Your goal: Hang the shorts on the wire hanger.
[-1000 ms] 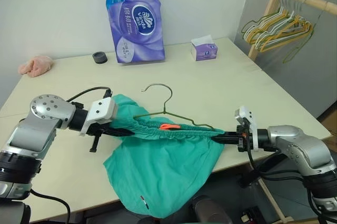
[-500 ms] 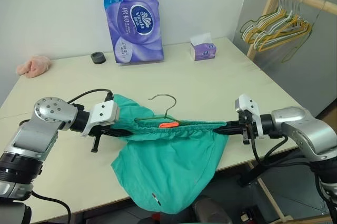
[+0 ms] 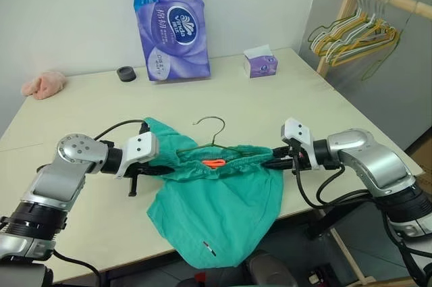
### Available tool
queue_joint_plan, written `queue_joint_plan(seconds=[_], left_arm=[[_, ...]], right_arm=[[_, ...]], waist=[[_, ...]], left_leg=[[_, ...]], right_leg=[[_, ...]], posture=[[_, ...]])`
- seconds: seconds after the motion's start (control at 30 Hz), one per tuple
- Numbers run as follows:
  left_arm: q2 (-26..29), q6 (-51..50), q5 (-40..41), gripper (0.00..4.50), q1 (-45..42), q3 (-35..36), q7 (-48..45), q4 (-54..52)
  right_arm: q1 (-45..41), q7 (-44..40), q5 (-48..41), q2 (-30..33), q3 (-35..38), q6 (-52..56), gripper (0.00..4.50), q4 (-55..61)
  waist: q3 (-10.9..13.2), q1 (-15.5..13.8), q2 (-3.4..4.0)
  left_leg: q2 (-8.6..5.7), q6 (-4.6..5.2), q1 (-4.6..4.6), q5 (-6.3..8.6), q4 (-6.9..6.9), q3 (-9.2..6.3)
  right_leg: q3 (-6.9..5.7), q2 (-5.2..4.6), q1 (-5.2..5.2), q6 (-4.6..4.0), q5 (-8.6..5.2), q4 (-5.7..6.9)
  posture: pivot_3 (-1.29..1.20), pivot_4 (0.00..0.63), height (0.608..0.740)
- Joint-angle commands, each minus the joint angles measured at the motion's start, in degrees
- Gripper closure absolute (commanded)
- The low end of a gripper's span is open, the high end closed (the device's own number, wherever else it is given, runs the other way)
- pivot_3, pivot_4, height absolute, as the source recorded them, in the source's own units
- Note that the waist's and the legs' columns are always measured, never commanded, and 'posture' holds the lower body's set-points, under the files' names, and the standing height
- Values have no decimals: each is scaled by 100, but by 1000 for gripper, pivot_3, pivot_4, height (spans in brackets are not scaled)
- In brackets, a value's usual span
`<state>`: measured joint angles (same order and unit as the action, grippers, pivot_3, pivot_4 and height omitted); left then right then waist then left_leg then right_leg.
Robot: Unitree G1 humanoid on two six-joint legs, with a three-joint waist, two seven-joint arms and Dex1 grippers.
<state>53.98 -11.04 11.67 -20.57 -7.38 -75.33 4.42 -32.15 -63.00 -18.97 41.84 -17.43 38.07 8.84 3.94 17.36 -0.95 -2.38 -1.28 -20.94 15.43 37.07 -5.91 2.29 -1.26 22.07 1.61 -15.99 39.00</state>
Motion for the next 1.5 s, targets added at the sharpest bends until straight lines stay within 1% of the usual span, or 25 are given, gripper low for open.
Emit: queue_joint_plan(seconds=[0.03,0.07,0.13,0.17,0.27,0.33,0.43,0.57,0.7,0.9,0.97,1.03,1.33,1.47,1.5], left_arm=[[-52,-20,-38,4500,3,60,121,-243],[-75,-23,-47,4500,9,55,130,-251],[-108,-29,-49,4500,24,44,143,-273],[-124,-33,-52,4500,24,36,143,-277],[-151,-37,-71,4500,15,26,129,-287],[-162,-34,-82,4500,-1,17,119,-281],[-180,-47,-95,4500,-49,3,108,-260],[-206,-60,-118,4500,-81,-9,93,-253],[-216,-77,-123,4500,-68,-5,56,-288],[-220,-151,-62,4500,2,36,32,-395],[-231,-177,-44,4500,12,46,37,-415],[-247,-197,-26,4500,22,62,53,-431],[-342,-227,42,4500,41,100,111,-449],[-524,-530,217,4500,-79,161,185,-381],[-610,-616,283,4229,-139,225,248,-342]], right_arm=[[28,138,228,231,226,-231,1700,477],[73,320,381,260,232,-263,1404,505],[188,642,697,302,193,-323,665,450],[253,790,787,273,198,-285,393,389],[388,1004,1008,236,147,-303,393,224],[447,911,998,235,95,-253,393,223],[418,709,826,67,-12,-133,393,185],[149,471,1000,-190,-346,-357,393,-201],[-301,358,1344,-537,-749,-687,393,-970],[-863,31,1734,-927,-1088,-1181,393,-2039],[-956,-135,1782,-986,-1137,-1314,761,-2173],[-993,-290,1819,-1011,-1151,-1379,1279,-2194],[-973,-513,1780,-1073,-1012,-1259,4430,-1871],[-971,-569,1734,-1053,-934,-1166,4476,-1682],[-967,-585,1720,-1036,-916,-1147,4493,-1634]], waist=[[0,-3,-1],[-1,-3,-1],[-8,-6,-5],[-8,-7,-5],[-8,3,-4],[-8,8,-4],[-8,18,-4],[-8,27,-4],[-8,32,-4],[-8,29,-4],[-8,27,-4],[-9,28,-4],[-9,25,-3],[-11,20,-1],[-11,17,-1]], left_leg=[[0,0,0,0,0,0],[0,0,-1,0,1,0],[0,0,0,0,1,0],[0,0,0,0,0,-1],[0,0,0,0,0,2],[0,0,0,0,-1,3],[0,0,1,0,-2,1],[0,0,1,0,-2,1],[0,0,1,0,0,2],[0,0,1,0,0,0],[0,0,1,0,0,-1],[0,0,1,0,0,0],[-1,-1,1,0,0,-2],[-1,-1,1,0,0,-3],[-1,-1,1,0,1,-3]], right_leg=[[1,0,0,0,0,0],[0,0,0,0,0,-1],[0,0,-1,0,0,-1],[-2,0,-1,1,0,-1],[1,0,0,0,0,-1],[2,0,0,0,0,0],[-1,1,0,0,0,0],[-1,1,-1,0,0,0],[-1,1,-1,0,0,1],[-2,0,-1,-1,1,0],[-2,0,-1,-1,1,1],[-1,0,-1,-1,1,1],[-1,0,-1,-1,1,1],[-2,0,0,-1,1,1],[-2,0,-1,-1,1,1]], posture=[[-319,15,740],[-319,15,740],[-324,18,740],[-324,18,740],[-327,22,740],[-327,22,740],[-329,24,740],[-324,22,740],[-320,21,740],[-311,20,740],[-300,19,740],[-300,19,740],[-300,19,740],[-305,21,740],[-305,21,740]])
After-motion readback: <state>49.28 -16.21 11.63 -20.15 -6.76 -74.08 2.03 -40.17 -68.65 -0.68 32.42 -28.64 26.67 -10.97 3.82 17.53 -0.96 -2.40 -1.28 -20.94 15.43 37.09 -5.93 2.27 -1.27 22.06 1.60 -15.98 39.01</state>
